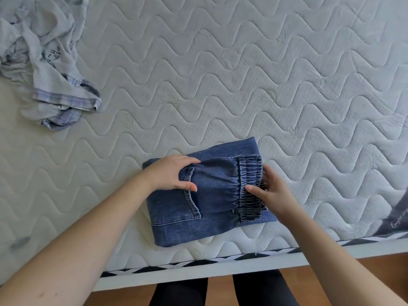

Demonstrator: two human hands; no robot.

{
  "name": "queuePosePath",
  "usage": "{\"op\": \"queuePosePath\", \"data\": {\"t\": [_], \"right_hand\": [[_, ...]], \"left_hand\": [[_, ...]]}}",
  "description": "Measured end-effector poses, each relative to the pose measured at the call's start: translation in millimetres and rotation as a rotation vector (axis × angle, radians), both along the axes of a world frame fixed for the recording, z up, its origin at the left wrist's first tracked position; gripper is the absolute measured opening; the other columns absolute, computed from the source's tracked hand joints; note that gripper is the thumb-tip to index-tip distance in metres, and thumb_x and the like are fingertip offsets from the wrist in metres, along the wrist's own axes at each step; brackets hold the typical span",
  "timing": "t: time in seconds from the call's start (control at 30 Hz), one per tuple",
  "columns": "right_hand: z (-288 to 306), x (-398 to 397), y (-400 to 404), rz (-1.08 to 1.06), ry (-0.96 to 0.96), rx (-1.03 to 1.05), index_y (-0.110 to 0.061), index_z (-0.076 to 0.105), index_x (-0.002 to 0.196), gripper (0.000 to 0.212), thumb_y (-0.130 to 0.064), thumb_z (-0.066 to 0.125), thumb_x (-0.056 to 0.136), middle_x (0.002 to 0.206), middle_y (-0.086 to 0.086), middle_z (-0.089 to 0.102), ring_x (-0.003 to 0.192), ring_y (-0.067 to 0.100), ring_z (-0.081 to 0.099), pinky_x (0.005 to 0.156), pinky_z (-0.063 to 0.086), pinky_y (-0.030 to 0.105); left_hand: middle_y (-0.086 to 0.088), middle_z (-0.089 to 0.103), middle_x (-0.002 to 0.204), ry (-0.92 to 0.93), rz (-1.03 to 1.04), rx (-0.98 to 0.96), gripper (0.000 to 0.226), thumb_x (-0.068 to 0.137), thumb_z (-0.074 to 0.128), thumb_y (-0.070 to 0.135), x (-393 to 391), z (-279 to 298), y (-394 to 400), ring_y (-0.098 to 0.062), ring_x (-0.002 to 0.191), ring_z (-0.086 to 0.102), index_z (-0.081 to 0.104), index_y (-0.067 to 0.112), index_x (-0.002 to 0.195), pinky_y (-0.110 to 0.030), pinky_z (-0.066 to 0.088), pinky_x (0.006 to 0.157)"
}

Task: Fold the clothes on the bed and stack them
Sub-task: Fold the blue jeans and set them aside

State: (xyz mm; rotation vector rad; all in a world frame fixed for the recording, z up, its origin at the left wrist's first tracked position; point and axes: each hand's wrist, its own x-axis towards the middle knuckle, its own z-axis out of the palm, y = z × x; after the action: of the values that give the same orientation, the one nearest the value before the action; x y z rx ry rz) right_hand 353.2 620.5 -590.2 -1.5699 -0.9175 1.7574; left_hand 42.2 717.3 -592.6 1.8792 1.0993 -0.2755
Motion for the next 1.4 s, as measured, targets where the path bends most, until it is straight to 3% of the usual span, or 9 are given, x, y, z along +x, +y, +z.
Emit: {"op": "queuePosePath", "data": {"t": [0.1, 0.23, 0.37, 0.47, 0.6, 0.73, 0.97, 1.2, 1.4], "right_hand": [[-8.6, -5.1, 4.1, -0.055, -0.132, -0.043, -0.031, 0.055, 0.128, 0.049, -0.012, 0.073, 0.086, 0.111, -0.006, 0.072, 0.101, 0.012, 0.069, 0.092, 0.055, 0.037], [-22.3, -16.0, 12.3, -0.074, -0.436, -0.076, -0.025, 0.051, 0.133, 0.050, -0.016, 0.071, 0.087, 0.114, -0.012, 0.069, 0.102, 0.006, 0.065, 0.096, 0.050, 0.035], [-28.0, -32.3, 17.7, -0.056, -0.635, -0.051, -0.021, 0.039, 0.143, 0.056, -0.018, 0.063, 0.092, 0.126, -0.007, 0.054, 0.122, 0.019, 0.052, 0.094, 0.036, 0.028], [-25.4, -49.0, 14.4, 0.007, -0.880, 0.030, -0.020, 0.018, 0.155, 0.072, -0.016, 0.055, 0.093, 0.151, 0.008, 0.031, 0.139, 0.024, 0.028, 0.112, 0.023, 0.039], [-25.4, -66.4, 11.3, 0.272, -1.199, 0.354, -0.020, 0.019, 0.155, 0.068, -0.018, 0.040, 0.091, 0.162, 0.002, 0.019, 0.149, 0.021, 0.014, 0.120, 0.007, 0.044], [-43.0, -60.0, 12.1, 0.414, -1.190, 0.245, -0.026, 0.008, 0.157, 0.066, -0.048, 0.025, 0.098, 0.165, -0.005, 0.004, 0.151, 0.016, -0.004, 0.122, 0.000, 0.047], [-54.9, -38.4, 4.2, 0.471, -1.133, 0.175, -0.043, -0.016, 0.150, 0.070, -0.071, 0.015, 0.094, 0.160, -0.018, -0.021, 0.149, 0.008, -0.013, 0.120, -0.007, 0.049], [-35.4, -30.5, 12.3, 0.226, -1.026, 0.247, -0.032, 0.028, 0.150, 0.063, -0.058, 0.043, 0.094, 0.149, -0.002, 0.030, 0.139, 0.023, 0.032, 0.119, 0.015, 0.048], [-31.5, -11.2, 33.6, 0.106, -0.804, -0.101, -0.017, 0.027, 0.150, 0.102, -0.067, 0.070, 0.073, 0.141, 0.010, 0.042, 0.131, 0.025, 0.042, 0.111, 0.035, 0.048]], "left_hand": [[0.003, 0.062, 0.123, 0.118, -0.032, 0.015, 0.071, 0.078, 0.054, 0.073, 4.4, -5.8, 3.9, -0.018, 0.114, 0.055, 0.053, 0.027, 0.132, -0.027, 0.038, 0.088], [0.004, 0.067, 0.106, 0.292, -0.076, 0.315, 0.062, 0.083, 0.045, 0.074, 23.1, -17.7, -2.1, -0.022, 0.101, 0.059, 0.058, 0.022, 0.115, -0.034, 0.037, 0.087], [-0.001, 0.063, 0.101, 0.483, -0.038, 0.534, 0.055, 0.088, 0.050, 0.065, 44.5, -30.6, -28.2, -0.024, 0.097, 0.058, 0.057, 0.014, 0.108, -0.037, 0.039, 0.086], [-0.005, 0.060, 0.085, 0.492, 0.040, 0.705, 0.051, 0.082, 0.065, 0.060, 49.9, -36.4, -41.9, -0.027, 0.080, 0.058, 0.061, 0.011, 0.095, -0.038, 0.044, 0.075], [-0.013, 0.061, 0.110, 0.307, 0.108, 0.878, 0.053, 0.092, 0.058, 0.048, 41.2, -47.4, -54.5, -0.033, 0.100, 0.059, 0.058, 0.007, 0.127, -0.045, 0.045, 0.091], [-0.009, 0.029, 0.159, 0.242, 0.027, 0.862, 0.059, 0.103, 0.034, 0.042, 30.7, -53.6, -78.0, -0.024, 0.146, 0.029, 0.027, 0.013, 0.154, -0.048, 0.026, 0.117], [-0.009, 0.018, 0.162, 0.309, 0.006, 0.628, 0.066, 0.100, 0.033, 0.049, 23.6, -52.6, -93.2, -0.024, 0.149, 0.020, 0.018, 0.018, 0.156, -0.046, 0.020, 0.120], [-0.002, 0.039, 0.154, 0.072, 0.216, 0.565, 0.050, 0.101, 0.033, 0.036, 16.2, -22.2, -78.1, -0.020, 0.143, 0.034, 0.041, 0.019, 0.148, -0.039, 0.017, 0.120], [-0.011, 0.044, 0.146, 0.119, 0.729, 0.678, 0.052, 0.095, 0.058, 0.021, -28.0, -20.4, -101.8, -0.028, 0.136, 0.039, 0.044, 0.012, 0.144, -0.040, 0.030, 0.113]]}}
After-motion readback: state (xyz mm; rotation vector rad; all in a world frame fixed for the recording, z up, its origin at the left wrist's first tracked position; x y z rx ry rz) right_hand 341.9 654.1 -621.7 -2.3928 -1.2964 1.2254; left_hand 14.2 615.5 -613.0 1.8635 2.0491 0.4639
